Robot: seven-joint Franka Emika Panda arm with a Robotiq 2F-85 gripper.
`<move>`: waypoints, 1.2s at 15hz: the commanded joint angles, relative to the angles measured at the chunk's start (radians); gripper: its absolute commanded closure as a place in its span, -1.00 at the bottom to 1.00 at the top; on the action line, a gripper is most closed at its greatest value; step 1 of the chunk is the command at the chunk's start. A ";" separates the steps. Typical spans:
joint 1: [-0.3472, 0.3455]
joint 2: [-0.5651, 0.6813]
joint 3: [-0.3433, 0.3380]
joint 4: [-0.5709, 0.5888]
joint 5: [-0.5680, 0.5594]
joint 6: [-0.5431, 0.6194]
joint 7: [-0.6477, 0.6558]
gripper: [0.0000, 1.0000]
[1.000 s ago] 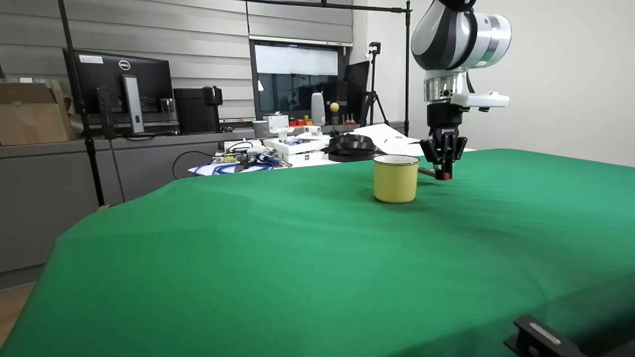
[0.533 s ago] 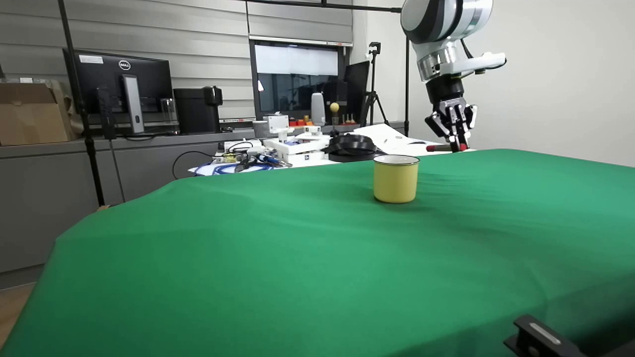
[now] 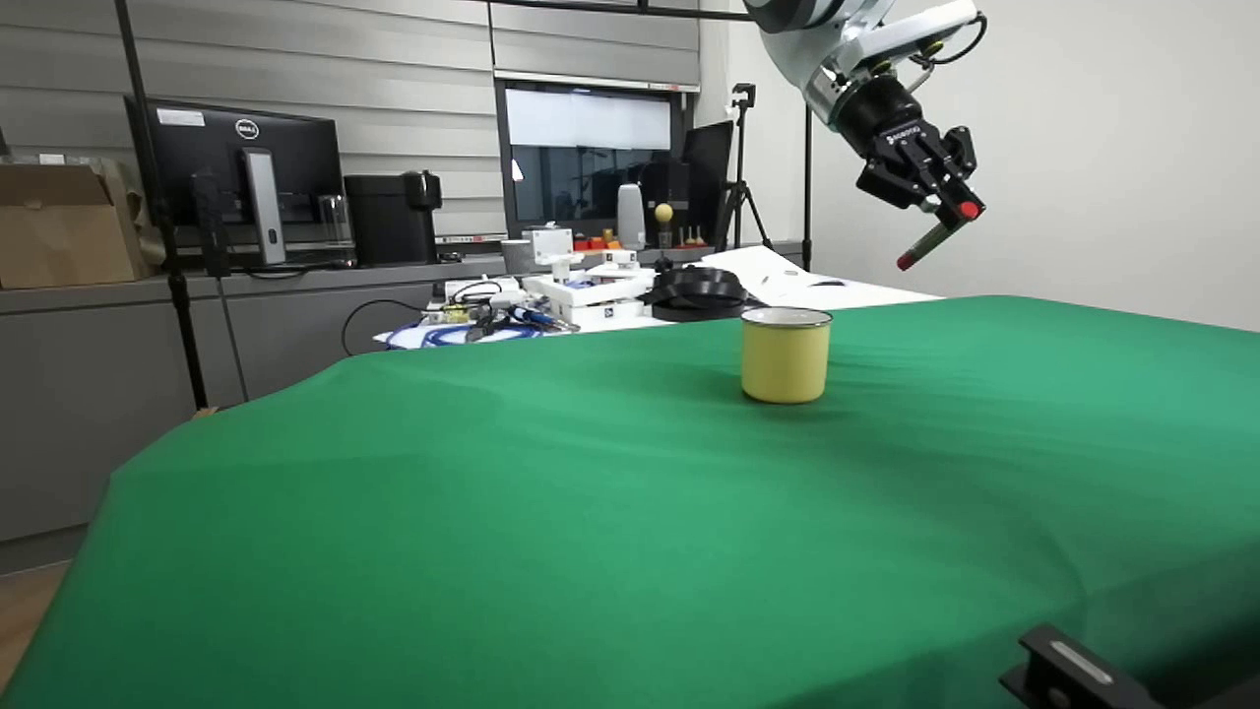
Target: Put the red marker in the yellow mug, take the marker out of the mug and place it on the left side of the table
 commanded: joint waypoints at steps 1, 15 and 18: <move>0.015 0.070 0.026 0.150 0.048 -0.276 0.078 0.89; 0.032 0.209 0.051 0.284 0.553 -0.516 0.230 0.89; 0.026 0.237 0.056 0.306 0.587 -0.466 0.222 0.89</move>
